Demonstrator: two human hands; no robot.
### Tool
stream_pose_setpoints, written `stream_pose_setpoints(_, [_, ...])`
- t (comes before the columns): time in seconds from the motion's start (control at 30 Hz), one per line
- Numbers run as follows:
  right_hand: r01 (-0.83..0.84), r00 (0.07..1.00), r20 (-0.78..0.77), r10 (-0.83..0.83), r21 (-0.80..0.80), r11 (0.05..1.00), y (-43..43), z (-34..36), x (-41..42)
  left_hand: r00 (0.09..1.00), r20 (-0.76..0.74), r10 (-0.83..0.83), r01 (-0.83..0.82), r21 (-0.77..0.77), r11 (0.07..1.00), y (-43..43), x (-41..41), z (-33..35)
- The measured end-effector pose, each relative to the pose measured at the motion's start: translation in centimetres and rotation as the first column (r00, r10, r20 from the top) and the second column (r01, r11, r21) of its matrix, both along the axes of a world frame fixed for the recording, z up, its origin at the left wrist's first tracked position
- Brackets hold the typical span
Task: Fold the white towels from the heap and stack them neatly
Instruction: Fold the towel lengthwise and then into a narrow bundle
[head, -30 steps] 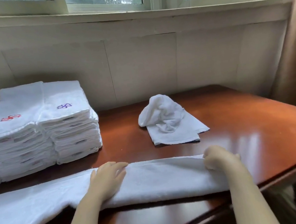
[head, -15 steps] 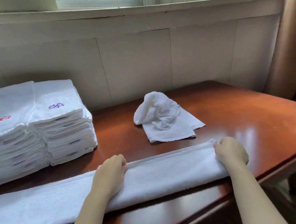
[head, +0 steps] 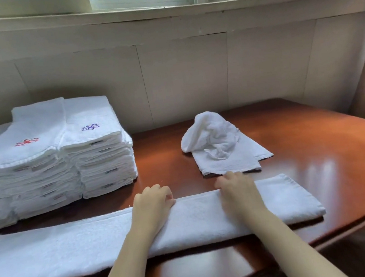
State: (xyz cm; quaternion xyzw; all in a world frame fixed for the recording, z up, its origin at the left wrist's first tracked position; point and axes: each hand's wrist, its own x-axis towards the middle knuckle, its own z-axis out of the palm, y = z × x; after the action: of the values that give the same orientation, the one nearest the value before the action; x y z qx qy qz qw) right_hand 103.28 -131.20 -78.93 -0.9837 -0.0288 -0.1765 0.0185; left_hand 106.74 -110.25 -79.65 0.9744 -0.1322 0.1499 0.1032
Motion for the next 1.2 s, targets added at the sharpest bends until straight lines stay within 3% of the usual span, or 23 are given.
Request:
stream_pose_setpoints(0.07, [-0.225, 0.973, -0.053, 0.226, 0.023, 0.974, 3.4, -0.9, 0.2, 0.992, -0.123, 0.011, -0.024, -0.107, 0.994, 1.9, -0.4, 0.7])
stream_pose_setpoints(0.13, [-0.298, 0.949, -0.097, 0.302, 0.051, 0.953, 5.6, -1.5, 0.7, 0.971, -0.234, 0.050, -0.090, -0.161, 0.983, 4.7, -0.9, 1.3])
stream_pose_setpoints(0.27, [-0.313, 0.941, -0.079, 0.328, 0.160, 0.936, 7.6, -1.3, 1.7, 0.912, -0.390, 0.129, -0.205, -0.159, 0.966, 8.8, -1.7, 1.7])
stream_pose_setpoints(0.4, [-0.305, 0.944, -0.071, 0.321, 0.179, 0.935, 8.8, -0.9, 2.3, 0.873, -0.472, 0.118, -0.165, -0.059, 0.984, 9.0, -0.9, 2.2])
stream_pose_setpoints(0.5, [-0.239, 0.962, -0.075, 0.263, 0.240, 0.941, 8.9, -0.9, 2.6, 0.849, -0.521, 0.092, -0.147, -0.065, 0.987, 8.8, -0.2, 2.8])
stream_pose_setpoints(0.67, [-0.145, 0.978, -0.095, 0.183, 0.315, 0.938, 9.4, -0.4, 2.8, 0.905, -0.423, 0.041, -0.119, -0.160, 0.980, 8.6, 0.3, 2.8])
stream_pose_setpoints(0.8, [-0.087, 0.995, -0.039, 0.093, 0.138, 0.987, 10.6, 0.3, 2.1, 0.944, -0.315, 0.092, -0.133, -0.112, 0.985, 8.1, 0.6, 1.6])
stream_pose_setpoints(0.9, [-0.202, 0.975, -0.056, 0.213, 0.156, 0.967, 12.0, 0.6, 1.7, 0.973, -0.169, 0.156, -0.175, -0.103, 0.979, 7.7, 0.5, 0.5])
stream_pose_setpoints(1.0, [-0.282, 0.901, -0.256, 0.351, 0.268, 0.921, 13.7, -0.4, 0.6, 0.971, -0.001, 0.238, -0.237, -0.089, 0.967, 7.5, -0.1, 0.3])
stream_pose_setpoints(1.1, [-0.290, 0.907, -0.252, 0.338, 0.211, 0.934, 14.1, -1.8, -0.2, 0.968, -0.059, 0.244, -0.251, -0.187, 0.950, 7.8, -1.4, 1.1])
stream_pose_setpoints(1.2, [-0.295, 0.899, -0.265, 0.348, 0.220, 0.930, 13.9, -2.4, -0.2, 0.977, -0.134, 0.169, -0.190, -0.169, 0.967, 8.9, -3.7, 1.4])
